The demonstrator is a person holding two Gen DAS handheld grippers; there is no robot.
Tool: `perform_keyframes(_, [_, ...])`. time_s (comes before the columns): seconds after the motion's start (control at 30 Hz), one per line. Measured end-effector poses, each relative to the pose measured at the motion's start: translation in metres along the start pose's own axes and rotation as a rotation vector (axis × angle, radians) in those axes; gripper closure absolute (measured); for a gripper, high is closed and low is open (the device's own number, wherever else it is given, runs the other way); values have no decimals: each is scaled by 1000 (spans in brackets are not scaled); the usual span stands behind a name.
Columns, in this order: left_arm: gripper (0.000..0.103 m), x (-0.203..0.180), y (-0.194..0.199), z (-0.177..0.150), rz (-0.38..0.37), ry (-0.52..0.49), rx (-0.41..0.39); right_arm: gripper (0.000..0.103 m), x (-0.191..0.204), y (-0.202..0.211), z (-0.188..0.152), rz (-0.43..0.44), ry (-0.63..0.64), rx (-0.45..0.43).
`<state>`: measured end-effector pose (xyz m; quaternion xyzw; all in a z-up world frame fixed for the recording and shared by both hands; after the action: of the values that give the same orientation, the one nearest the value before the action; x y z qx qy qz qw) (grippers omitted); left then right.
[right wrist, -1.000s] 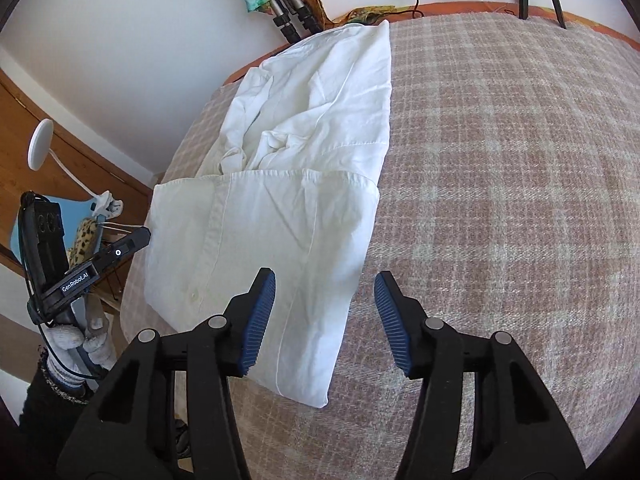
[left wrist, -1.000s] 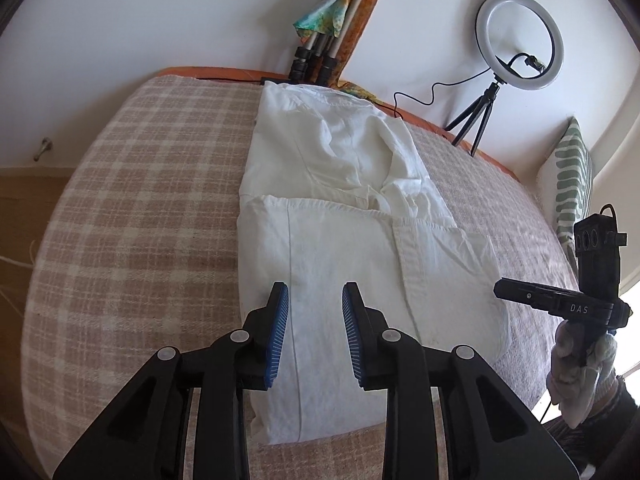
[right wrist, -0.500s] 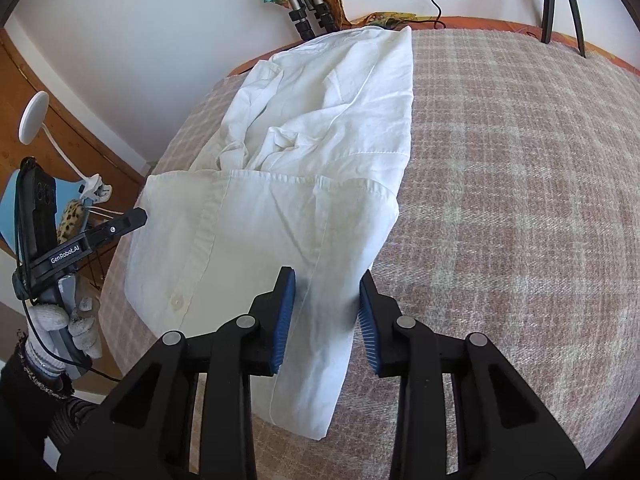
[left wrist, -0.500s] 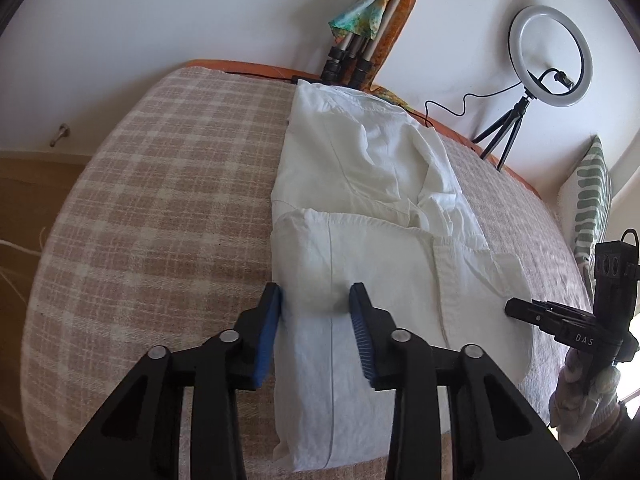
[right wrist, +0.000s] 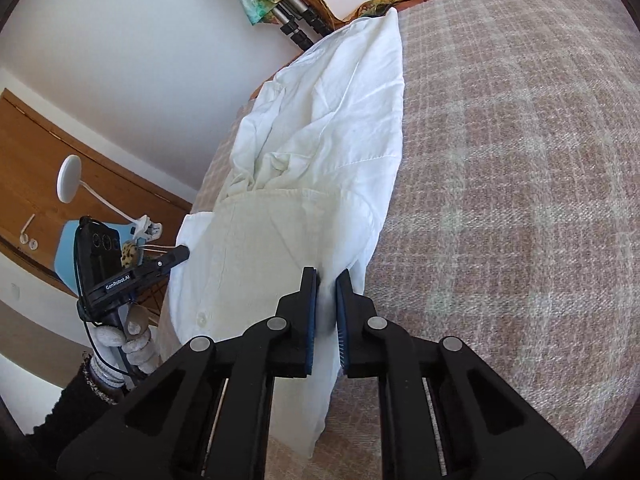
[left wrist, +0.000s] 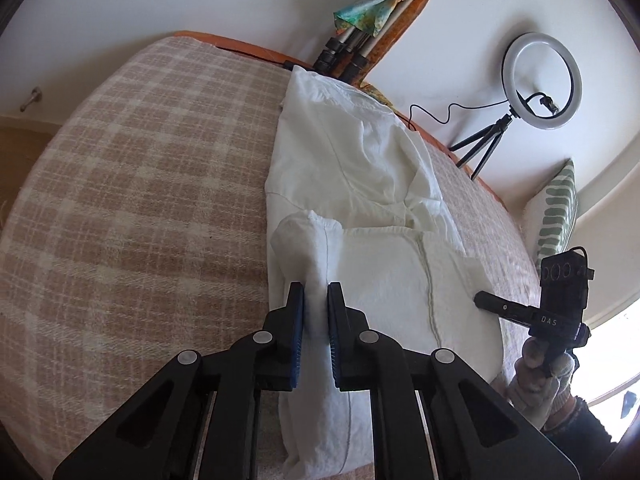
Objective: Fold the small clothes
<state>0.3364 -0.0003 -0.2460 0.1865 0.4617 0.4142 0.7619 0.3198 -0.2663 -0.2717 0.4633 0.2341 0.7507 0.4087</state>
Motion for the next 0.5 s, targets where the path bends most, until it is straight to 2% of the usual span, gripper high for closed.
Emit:
perform_keyframes(0.07, [92,-5,-2,0,52,-71,1,93,6,0,0,-72,68,-2])
perform_keyframes(0.13, [87,-4,-3,-2,104,-94,12,93,8,1,1,-137,115,-6])
perform_keyframes(0.2, [74,1,-3,-1,150,-92,27,87,8,3,3,-166,116,-1])
perform_keyframes(0.23, [69,4,1,1,167,-89,21,79,6,8,6,-174,104,-7])
perform_keyframes(0.27, [59,5,6,4,185,-88,6,73,5,13,10,-182,93,-20])
perform_keyframes(0.33, [57,6,19,16,214,-92,-39,73,2,28,21,-175,73,-47])
perform_keyframes(0.43, [57,0,33,39,176,-84,-81,73,1,54,41,-130,45,-89])
perform_keyframes(0.5, [57,-6,38,55,171,-107,-97,73,1,69,56,-134,49,-117])
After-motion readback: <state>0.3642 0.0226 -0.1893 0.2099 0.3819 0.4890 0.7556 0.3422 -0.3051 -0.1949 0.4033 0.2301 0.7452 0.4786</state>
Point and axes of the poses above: each gripper's, at about its wrist camera, not at the fingertips, and y roughly against the way its jaws point, x to its left, z to its top, the point moved 10 cm from there along -y, roughly the way its jaws point, and after that the axes turned 6 degrees about -z, right-handed, at the moved point
